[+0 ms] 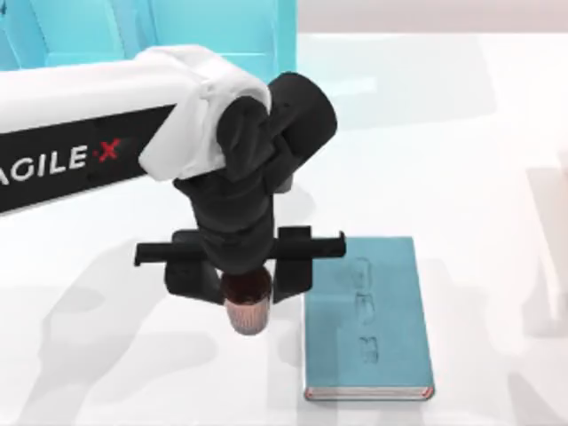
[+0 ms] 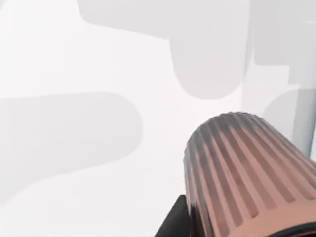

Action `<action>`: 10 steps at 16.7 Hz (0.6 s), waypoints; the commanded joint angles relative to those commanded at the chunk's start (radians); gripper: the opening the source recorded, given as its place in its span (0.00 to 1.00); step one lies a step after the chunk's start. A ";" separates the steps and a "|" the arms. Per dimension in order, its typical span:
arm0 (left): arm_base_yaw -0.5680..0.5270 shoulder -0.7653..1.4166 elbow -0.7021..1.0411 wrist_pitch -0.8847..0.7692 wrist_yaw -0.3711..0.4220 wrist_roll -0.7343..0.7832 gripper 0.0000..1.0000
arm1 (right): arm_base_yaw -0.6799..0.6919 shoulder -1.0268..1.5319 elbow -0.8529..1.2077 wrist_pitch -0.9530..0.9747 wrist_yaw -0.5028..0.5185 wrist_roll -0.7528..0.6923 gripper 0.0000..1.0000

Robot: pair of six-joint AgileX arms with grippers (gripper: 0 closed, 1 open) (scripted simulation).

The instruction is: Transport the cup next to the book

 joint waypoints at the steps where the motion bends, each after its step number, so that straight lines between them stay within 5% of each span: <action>1: 0.000 0.000 -0.001 0.001 0.000 0.000 0.00 | 0.000 0.000 0.000 0.000 0.000 0.000 1.00; 4: 0.000 0.000 -0.001 0.001 0.000 0.000 0.00 | 0.000 0.000 0.000 0.000 0.000 0.000 1.00; 10: 0.000 0.000 -0.001 0.001 0.000 0.000 0.45 | 0.000 0.000 0.000 0.000 0.000 0.000 1.00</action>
